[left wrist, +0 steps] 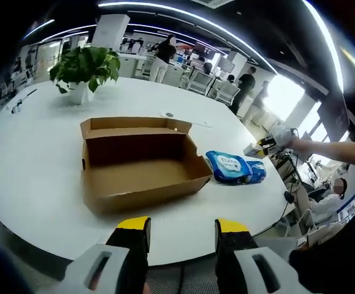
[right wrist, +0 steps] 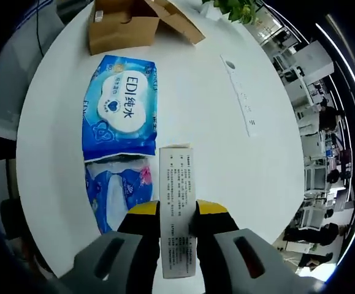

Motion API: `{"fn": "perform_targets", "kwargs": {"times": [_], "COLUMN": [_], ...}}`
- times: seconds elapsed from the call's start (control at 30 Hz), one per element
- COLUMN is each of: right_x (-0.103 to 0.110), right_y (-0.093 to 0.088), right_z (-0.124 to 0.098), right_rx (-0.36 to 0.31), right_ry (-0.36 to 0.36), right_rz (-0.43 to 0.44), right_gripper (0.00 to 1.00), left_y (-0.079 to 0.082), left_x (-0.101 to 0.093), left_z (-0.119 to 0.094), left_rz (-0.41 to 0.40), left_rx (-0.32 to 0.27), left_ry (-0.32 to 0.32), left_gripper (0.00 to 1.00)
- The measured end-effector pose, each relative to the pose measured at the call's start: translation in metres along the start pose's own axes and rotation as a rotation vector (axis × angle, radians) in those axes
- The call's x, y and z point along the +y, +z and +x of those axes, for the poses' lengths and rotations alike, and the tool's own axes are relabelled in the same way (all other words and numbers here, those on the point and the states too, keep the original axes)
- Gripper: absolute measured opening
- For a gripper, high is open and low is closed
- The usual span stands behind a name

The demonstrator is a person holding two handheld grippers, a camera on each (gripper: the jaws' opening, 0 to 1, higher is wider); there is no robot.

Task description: Operate the shoe box by opening the lid, removing the specified soft item, and placing it in the target area until the item is outside and the box remains undamaged.

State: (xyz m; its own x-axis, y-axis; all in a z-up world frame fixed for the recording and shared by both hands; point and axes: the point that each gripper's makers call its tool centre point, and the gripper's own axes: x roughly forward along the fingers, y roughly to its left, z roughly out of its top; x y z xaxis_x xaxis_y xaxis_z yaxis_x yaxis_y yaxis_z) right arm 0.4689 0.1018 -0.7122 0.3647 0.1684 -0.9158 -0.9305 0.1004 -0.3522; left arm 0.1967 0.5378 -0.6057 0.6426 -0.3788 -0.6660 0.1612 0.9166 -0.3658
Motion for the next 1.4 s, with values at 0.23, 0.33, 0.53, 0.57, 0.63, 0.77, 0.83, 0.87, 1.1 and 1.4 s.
{"fn": "perform_targets", "kwargs": {"times": [0.23,0.33,0.53,0.57,0.63,0.77,0.83,0.87,1.1,1.4], "right_x": [0.000,0.004,0.012,0.012,0.019,0.021,0.021,0.021,0.020,0.022], "right_y": [0.007,0.011,0.014,0.014,0.011,0.007,0.007,0.007,0.004,-0.001], "right_z": [0.014,0.014,0.017,0.017,0.020,0.024,0.025,0.027,0.031,0.035], "right_rx": [-0.007,-0.009,-0.006,-0.006,0.011,0.022,0.021,0.021,0.031,0.050], "right_ry": [0.018,0.027,0.056,0.061,0.109,0.117,0.121,0.125,0.145,0.180], "right_rz": [-0.003,-0.004,-0.017,-0.014,0.014,-0.016,-0.017,-0.018,-0.019,-0.013], "right_gripper": [0.19,0.19,0.19,0.19,0.19,0.19,0.19,0.19,0.19,0.18], "left_y": [0.001,0.002,0.001,0.001,0.001,0.002,0.003,0.004,0.006,0.011], "left_x": [0.005,0.005,0.007,0.008,0.008,0.009,0.010,0.010,0.012,0.015], "left_z": [-0.006,-0.007,-0.009,-0.008,-0.008,-0.008,-0.008,-0.008,-0.006,-0.003], "left_rz": [-0.023,-0.032,-0.038,-0.037,-0.037,-0.041,-0.041,-0.041,-0.048,-0.041], "left_rx": [-0.013,-0.019,-0.019,-0.019,-0.016,-0.017,-0.018,-0.018,-0.023,-0.014], "left_ry": [0.022,0.026,0.041,0.041,0.044,0.045,0.046,0.048,0.049,0.045], "left_gripper": [0.42,0.42,0.43,0.43,0.43,0.43,0.43,0.43,0.43,0.43]}}
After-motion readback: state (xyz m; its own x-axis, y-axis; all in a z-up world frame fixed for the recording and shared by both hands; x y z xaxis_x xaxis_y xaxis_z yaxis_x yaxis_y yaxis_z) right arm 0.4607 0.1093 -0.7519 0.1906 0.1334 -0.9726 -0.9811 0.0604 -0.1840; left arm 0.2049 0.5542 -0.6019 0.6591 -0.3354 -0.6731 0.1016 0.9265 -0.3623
